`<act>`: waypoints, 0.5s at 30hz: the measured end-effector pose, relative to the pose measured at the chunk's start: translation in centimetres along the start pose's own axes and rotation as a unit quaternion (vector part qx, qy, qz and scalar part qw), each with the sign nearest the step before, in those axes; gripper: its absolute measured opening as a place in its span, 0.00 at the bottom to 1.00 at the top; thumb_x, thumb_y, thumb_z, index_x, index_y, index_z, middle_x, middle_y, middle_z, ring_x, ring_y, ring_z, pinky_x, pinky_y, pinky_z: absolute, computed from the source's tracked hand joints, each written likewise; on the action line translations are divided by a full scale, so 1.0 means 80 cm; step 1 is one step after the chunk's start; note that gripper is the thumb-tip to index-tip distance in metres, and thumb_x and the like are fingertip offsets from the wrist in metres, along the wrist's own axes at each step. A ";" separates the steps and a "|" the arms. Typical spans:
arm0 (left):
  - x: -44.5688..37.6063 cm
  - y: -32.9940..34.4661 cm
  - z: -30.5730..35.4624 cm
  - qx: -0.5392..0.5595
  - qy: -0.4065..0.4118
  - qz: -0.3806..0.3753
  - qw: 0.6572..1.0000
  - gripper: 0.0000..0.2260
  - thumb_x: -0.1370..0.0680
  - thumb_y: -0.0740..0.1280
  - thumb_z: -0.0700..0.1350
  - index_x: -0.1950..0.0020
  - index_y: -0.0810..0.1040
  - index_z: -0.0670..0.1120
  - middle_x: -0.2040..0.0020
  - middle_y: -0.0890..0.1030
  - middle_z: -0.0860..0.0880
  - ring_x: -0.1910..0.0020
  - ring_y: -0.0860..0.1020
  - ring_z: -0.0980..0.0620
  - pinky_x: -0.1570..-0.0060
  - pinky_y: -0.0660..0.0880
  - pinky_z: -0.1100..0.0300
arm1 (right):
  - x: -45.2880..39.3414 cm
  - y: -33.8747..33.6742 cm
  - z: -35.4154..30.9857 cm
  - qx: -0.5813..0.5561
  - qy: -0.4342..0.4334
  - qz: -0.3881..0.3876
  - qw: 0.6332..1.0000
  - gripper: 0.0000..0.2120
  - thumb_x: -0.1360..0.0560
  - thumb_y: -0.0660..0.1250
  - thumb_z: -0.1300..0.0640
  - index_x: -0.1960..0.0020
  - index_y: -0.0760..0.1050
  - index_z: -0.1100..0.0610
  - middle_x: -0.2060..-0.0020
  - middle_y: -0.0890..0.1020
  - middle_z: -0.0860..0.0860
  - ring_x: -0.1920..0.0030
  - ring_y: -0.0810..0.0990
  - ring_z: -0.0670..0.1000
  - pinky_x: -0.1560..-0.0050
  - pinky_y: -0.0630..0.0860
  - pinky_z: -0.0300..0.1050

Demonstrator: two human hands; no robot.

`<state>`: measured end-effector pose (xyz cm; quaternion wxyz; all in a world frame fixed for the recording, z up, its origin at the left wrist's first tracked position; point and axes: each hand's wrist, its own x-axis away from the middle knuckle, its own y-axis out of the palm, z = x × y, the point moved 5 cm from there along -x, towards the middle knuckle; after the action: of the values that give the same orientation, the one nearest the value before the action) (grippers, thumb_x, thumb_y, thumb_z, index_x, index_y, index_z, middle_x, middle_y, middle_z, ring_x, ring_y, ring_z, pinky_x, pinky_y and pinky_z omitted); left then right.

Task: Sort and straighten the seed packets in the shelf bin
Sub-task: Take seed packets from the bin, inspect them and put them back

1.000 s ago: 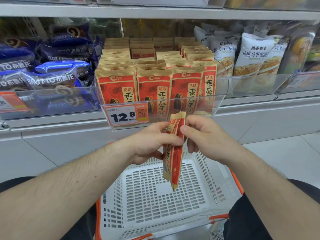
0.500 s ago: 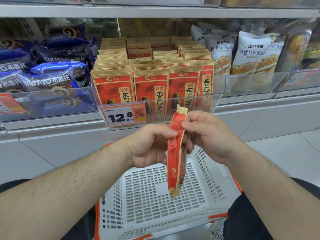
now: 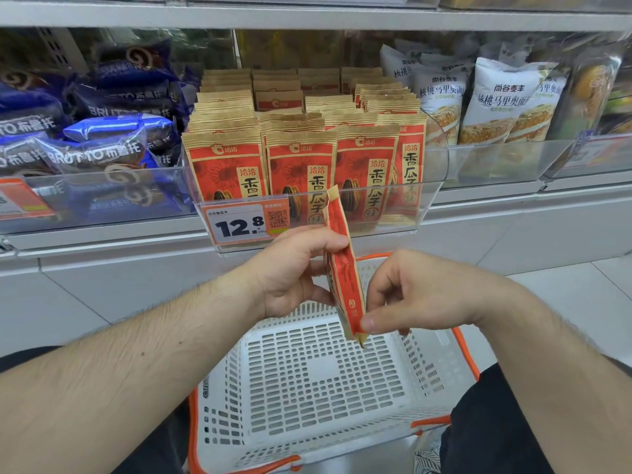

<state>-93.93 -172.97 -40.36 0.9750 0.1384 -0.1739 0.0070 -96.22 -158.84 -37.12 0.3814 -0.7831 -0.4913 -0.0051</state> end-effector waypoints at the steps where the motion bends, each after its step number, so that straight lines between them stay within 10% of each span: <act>1: 0.000 0.001 0.000 0.001 0.002 0.000 1.000 0.06 0.21 0.64 0.40 0.46 0.76 0.42 0.55 0.78 0.42 0.50 0.77 0.43 0.58 0.80 0.47 | -0.001 0.003 -0.001 0.005 0.001 -0.005 1.000 0.09 0.28 0.75 0.55 0.62 0.84 0.60 0.71 0.81 0.48 0.70 0.78 0.44 0.63 0.77 0.42; 15: 0.000 -0.001 -0.002 0.012 -0.009 -0.001 1.000 0.04 0.22 0.64 0.39 0.49 0.76 0.41 0.53 0.77 0.39 0.47 0.77 0.41 0.52 0.80 0.41 | -0.003 0.003 0.006 -0.028 -0.011 -0.034 0.999 0.06 0.25 0.72 0.63 0.57 0.81 0.67 0.62 0.84 0.59 0.66 0.80 0.51 0.58 0.80 0.48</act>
<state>-93.86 -172.99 -40.50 0.9717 0.1503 -0.1822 0.0068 -96.36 -158.81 -37.67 0.3536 -0.7762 -0.5216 -0.0226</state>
